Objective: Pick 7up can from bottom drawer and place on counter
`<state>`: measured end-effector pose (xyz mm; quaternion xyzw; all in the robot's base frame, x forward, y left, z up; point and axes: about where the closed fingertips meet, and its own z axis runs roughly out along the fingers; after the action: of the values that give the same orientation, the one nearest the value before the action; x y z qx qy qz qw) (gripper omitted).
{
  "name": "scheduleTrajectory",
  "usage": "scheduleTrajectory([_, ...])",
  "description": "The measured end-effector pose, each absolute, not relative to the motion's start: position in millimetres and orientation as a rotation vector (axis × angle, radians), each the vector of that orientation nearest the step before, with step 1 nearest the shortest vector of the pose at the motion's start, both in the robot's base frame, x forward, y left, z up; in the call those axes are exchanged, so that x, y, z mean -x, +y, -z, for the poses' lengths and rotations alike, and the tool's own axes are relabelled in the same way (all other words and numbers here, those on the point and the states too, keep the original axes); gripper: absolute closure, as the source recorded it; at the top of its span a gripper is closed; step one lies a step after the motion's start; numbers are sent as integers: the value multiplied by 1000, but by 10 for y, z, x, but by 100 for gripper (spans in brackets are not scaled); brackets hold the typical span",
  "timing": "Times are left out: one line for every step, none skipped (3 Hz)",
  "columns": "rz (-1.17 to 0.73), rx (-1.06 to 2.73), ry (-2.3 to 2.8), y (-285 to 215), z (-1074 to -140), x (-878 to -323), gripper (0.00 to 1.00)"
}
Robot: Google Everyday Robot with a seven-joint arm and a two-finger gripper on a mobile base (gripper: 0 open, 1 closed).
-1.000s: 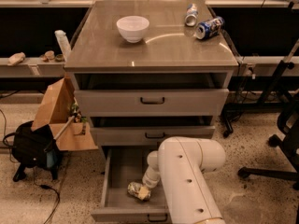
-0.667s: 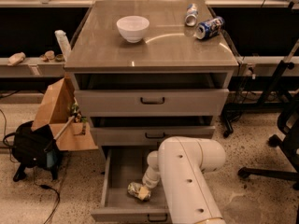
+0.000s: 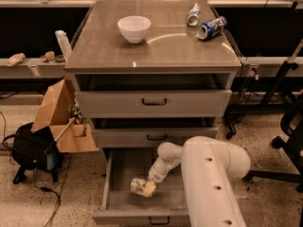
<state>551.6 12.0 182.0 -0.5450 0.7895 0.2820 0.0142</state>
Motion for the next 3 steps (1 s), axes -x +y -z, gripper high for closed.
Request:
scheduleTrajectory([-959, 1773, 2310, 140, -2243, -5525, 100])
scheduleTrajectory([-997, 1837, 2194, 159, -2588, -5493, 100])
scheduleTrajectory([-1056, 1904, 2081, 150, -2911, -5406, 100])
